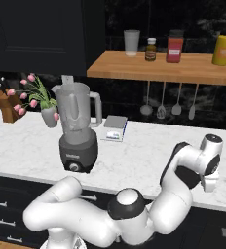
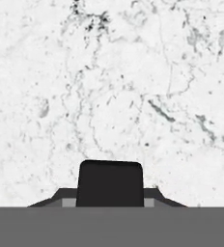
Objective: Close the lid blender by securely placing the lid on top.
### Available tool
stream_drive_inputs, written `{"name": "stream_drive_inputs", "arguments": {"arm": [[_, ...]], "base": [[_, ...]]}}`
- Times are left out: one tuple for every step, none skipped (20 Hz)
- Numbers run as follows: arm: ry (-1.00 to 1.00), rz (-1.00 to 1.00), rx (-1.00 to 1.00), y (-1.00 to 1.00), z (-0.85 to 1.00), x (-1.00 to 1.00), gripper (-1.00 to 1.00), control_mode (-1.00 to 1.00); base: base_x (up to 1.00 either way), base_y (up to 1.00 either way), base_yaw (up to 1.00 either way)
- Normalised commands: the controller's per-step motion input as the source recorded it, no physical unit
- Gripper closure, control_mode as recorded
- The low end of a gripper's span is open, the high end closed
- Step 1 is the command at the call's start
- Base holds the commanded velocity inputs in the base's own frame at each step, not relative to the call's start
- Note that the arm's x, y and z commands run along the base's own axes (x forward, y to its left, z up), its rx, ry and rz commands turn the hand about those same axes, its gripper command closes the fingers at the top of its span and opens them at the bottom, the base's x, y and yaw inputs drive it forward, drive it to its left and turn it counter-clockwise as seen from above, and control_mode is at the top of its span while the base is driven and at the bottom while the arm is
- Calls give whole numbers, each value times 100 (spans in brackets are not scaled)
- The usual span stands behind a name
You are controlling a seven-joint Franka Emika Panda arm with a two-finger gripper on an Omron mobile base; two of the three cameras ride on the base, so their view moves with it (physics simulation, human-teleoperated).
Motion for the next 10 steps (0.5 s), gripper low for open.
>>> {"name": "stream_drive_inputs", "arguments": {"arm": [[0, 0, 0, 69, -11, -23, 100, -100], [0, 0, 0, 64, 0, -25, 100, -100], [0, 0, 0, 56, 0, -23, 100, -100], [0, 0, 0, 48, 11, -19, 100, -100], [0, 0, 0, 48, 21, -11, 100, -100], [0, 0, 0, 48, 24, -3, 100, -100], [0, 0, 0, 41, 11, -1, 100, -100], [-6, 0, 0, 16, 0, -34, 100, -100], [-10, 0, 0, 5, 0, -59, 100, -100], [-17, 0, 0, 6, 0, -51, 100, -100]], "base": [[0, 0, 0], [0, 0, 0], [0, 0, 0], [0, 0, 0], [0, 0, 0], [0, 0, 0], [0, 0, 0], [0, 0, 0], [0, 0, 0], [0, 0, 0]]}}
